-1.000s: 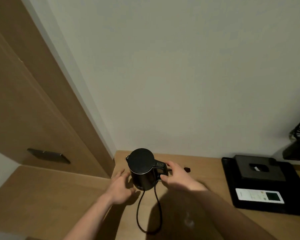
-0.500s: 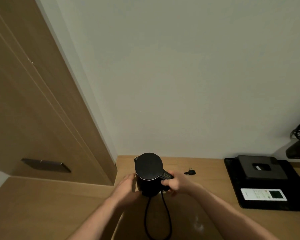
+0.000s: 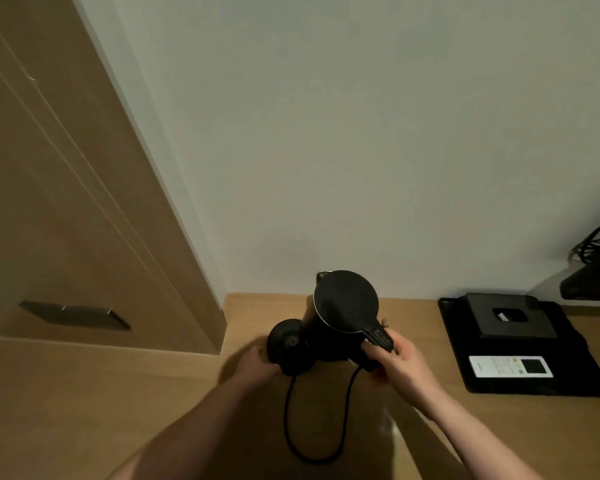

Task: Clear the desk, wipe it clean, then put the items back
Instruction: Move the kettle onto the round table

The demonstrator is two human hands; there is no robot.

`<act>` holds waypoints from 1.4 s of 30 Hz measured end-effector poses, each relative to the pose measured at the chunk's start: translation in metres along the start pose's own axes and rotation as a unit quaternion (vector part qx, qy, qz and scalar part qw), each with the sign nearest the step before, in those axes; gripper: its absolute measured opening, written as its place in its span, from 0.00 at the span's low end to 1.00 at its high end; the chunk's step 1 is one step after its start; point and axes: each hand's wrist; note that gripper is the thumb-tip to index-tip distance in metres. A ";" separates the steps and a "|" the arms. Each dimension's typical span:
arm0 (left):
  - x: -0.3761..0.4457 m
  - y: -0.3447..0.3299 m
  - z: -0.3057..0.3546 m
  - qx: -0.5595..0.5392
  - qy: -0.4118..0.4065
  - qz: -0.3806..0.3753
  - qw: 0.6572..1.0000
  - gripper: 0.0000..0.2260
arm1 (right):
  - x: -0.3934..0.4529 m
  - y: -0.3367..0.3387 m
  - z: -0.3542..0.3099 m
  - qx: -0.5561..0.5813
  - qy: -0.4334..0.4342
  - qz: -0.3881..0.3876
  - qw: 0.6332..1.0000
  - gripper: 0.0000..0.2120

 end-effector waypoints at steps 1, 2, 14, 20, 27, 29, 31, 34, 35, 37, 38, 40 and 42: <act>0.005 -0.006 0.002 -0.008 0.018 0.000 1.000 0.35 | -0.005 0.004 0.003 0.001 -0.002 0.008 1.000 0.03; 0.012 -0.012 0.003 -0.014 0.029 0.000 0.999 0.34 | -0.011 0.008 0.005 0.000 -0.005 0.016 1.000 0.03; 0.050 -0.047 0.030 0.005 0.157 0.093 0.983 0.51 | -0.053 0.037 0.018 0.059 -0.047 0.060 0.995 0.04; 0.058 -0.045 0.033 -0.003 0.161 0.075 0.984 0.42 | -0.058 0.049 0.013 0.062 -0.049 0.102 0.992 0.04; 0.035 -0.040 0.037 -0.107 0.074 0.101 0.986 0.30 | -0.060 0.073 0.018 0.045 -0.052 0.124 0.990 0.03; 0.029 -0.032 0.035 -0.149 0.068 0.114 0.980 0.28 | -0.058 0.079 0.019 0.035 -0.053 0.120 0.991 0.04; 0.007 -0.022 0.042 -0.185 0.035 0.150 0.971 0.20 | -0.056 0.084 0.020 0.023 -0.047 0.110 0.993 0.04; -0.034 -0.005 0.061 -0.214 -0.012 0.206 0.955 0.10 | -0.055 0.094 0.025 0.001 -0.032 0.102 0.994 0.03; -0.045 0.001 0.066 -0.225 -0.032 0.220 0.949 0.08 | -0.054 0.097 0.026 -0.003 -0.029 0.101 0.994 0.03; -0.072 0.014 0.080 -0.245 -0.079 0.249 0.934 0.08 | -0.051 0.107 0.029 -0.002 -0.022 0.098 0.995 0.03; -0.083 0.020 0.087 -0.250 -0.099 0.262 0.927 0.08 | -0.050 0.112 0.029 -0.004 -0.017 0.095 0.995 0.03; -0.105 0.029 0.102 -0.269 -0.134 0.281 0.911 0.08 | -0.049 0.122 0.028 -0.009 -0.006 0.085 0.996 0.03; -0.129 0.038 0.121 -0.289 -0.166 0.297 0.895 0.09 | -0.048 0.133 0.025 -0.003 0.004 0.072 0.997 0.03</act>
Point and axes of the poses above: each hand's wrist, its own x-axis towards the middle knuckle, its own y-axis out of the back of the hand, z = x × y, and after that the axes turned 6 degrees about -x, right-handed
